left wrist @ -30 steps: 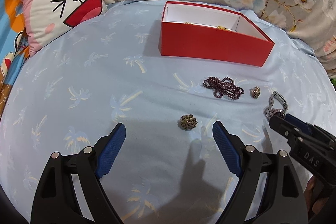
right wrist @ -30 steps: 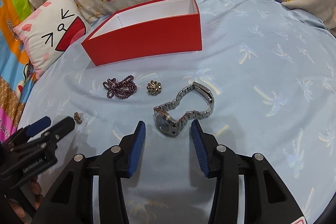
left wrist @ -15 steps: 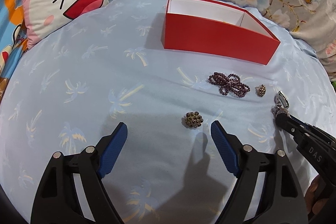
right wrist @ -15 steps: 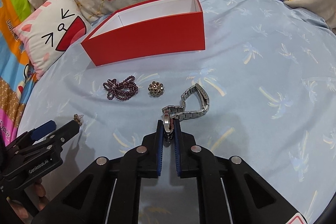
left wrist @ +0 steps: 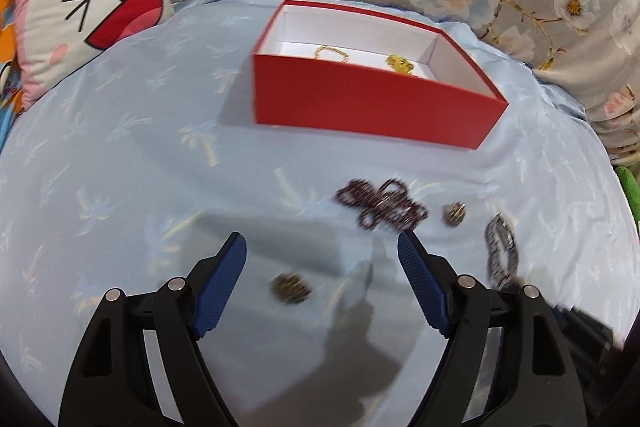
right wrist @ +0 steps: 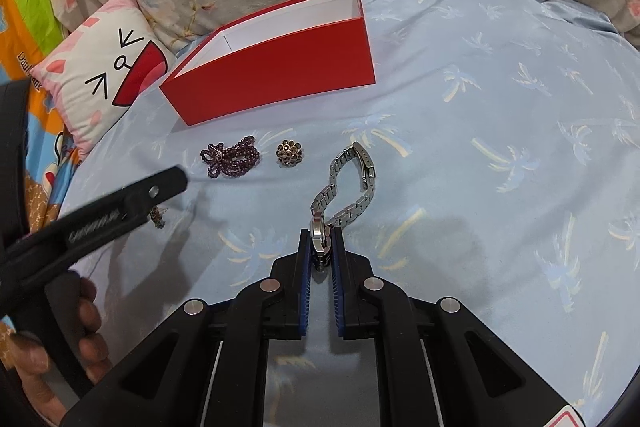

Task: Organize jewelry
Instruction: 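Close the left tool on the dark garnet bead strand while the right tool holds the watch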

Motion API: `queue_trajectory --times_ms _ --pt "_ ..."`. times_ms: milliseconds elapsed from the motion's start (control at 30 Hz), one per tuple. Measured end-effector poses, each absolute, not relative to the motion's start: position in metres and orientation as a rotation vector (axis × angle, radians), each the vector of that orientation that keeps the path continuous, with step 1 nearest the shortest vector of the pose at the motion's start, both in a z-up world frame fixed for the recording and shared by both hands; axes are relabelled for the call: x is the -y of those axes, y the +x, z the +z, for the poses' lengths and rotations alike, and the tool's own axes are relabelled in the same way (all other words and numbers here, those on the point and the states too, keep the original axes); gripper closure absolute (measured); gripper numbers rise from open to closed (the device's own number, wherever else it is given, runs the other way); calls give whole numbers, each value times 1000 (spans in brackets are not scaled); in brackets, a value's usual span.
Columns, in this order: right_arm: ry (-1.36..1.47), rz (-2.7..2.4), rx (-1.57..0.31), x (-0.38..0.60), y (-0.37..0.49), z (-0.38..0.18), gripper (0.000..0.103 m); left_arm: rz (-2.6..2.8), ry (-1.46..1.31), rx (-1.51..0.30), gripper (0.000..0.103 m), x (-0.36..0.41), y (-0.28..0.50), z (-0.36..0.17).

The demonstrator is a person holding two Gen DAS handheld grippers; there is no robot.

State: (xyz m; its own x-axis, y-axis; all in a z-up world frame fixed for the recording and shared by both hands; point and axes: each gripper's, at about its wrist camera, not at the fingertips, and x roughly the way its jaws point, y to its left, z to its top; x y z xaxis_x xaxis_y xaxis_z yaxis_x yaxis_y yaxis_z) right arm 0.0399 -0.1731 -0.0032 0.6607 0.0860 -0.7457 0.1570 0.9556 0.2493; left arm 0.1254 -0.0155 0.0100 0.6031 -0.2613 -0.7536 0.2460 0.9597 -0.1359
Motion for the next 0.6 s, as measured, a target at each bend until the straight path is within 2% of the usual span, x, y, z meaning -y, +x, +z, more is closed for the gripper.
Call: queue_trajectory --times_ms 133,167,233,367,433,467,533,600 --pt "314 -40 -852 175 40 -3 94 -288 2 -889 29 38 141 6" --pt "317 -39 -852 176 40 -4 94 -285 6 -894 31 41 144 4" --pt "323 -37 -853 177 41 -4 94 -283 12 -916 44 48 152 -2" --pt "326 -32 -854 178 43 -4 94 -276 41 -905 50 55 154 -5" --pt "330 -31 -854 179 43 -4 94 -285 53 -897 62 56 153 -5" --pt "331 -30 -854 179 43 -4 94 -288 58 -895 65 56 152 -5" --pt "332 -30 -852 180 44 -4 94 -299 61 -894 82 55 151 -4" --pt "333 -30 -850 180 44 -4 94 -315 42 -903 85 51 151 -3"
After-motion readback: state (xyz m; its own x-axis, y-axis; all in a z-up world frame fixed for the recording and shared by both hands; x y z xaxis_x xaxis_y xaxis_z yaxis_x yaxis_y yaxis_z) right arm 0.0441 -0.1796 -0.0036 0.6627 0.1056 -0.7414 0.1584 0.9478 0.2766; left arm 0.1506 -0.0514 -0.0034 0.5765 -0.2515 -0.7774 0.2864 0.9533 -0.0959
